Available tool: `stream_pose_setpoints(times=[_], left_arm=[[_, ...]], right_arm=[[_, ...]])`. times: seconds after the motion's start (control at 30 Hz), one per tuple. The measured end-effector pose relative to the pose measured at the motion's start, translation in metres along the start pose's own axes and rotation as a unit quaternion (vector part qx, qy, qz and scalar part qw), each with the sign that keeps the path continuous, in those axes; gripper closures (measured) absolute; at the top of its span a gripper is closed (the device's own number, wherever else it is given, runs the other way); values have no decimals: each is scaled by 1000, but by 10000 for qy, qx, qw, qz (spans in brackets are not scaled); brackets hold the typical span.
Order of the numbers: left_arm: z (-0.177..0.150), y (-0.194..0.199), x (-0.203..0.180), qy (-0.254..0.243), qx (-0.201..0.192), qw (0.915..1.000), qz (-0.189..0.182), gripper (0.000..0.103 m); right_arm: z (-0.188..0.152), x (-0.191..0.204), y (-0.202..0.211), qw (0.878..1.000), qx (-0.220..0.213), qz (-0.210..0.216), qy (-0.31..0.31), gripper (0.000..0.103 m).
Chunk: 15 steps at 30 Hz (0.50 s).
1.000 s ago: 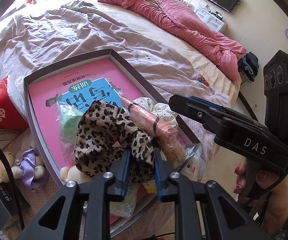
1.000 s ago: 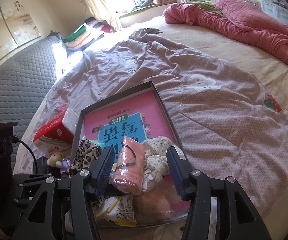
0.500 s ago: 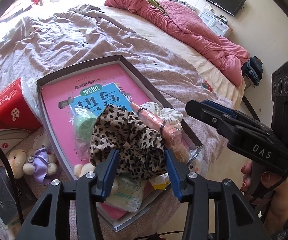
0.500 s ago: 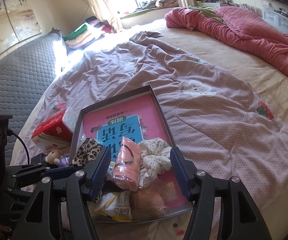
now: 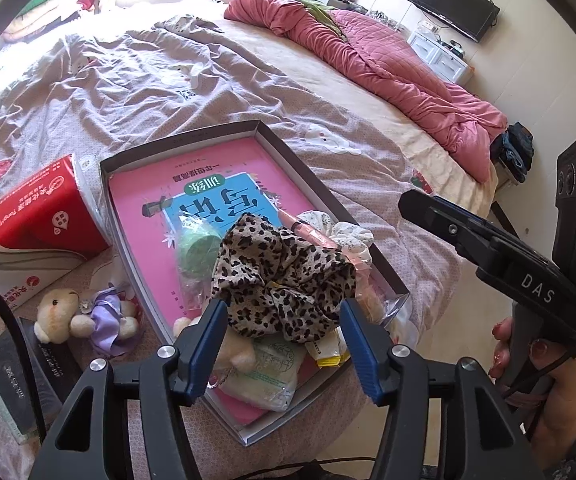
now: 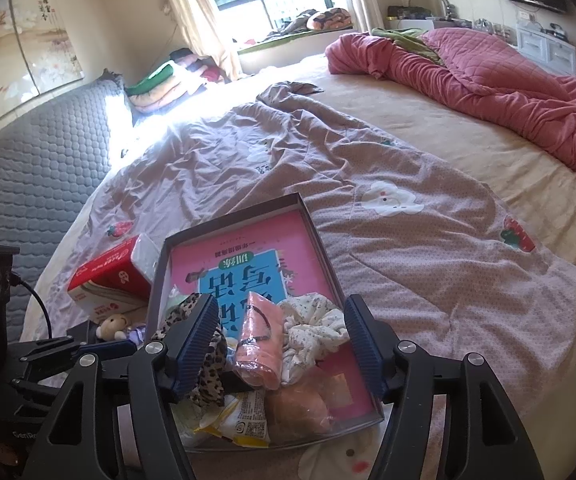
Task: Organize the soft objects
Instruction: 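Withdraw both open tools from the tray toward the remaining items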
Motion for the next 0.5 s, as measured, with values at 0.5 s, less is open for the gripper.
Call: stream_pose_setpoints(times=[0.5], left_arm=[[0, 37, 1, -69, -330, 9987, 385, 29]], right_arm=[[6, 20, 13, 9997, -90, 108, 215, 32]])
Point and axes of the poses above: each gripper's, at about its wrist camera, not at the fingertips, and y roughly against the way its jaws point, x to its left, z to its top, the point moved 1 cm from there along -y, roughly the way its jaws point, and after that the axes turned 15 degrees about -x, right-handed, at the moved point
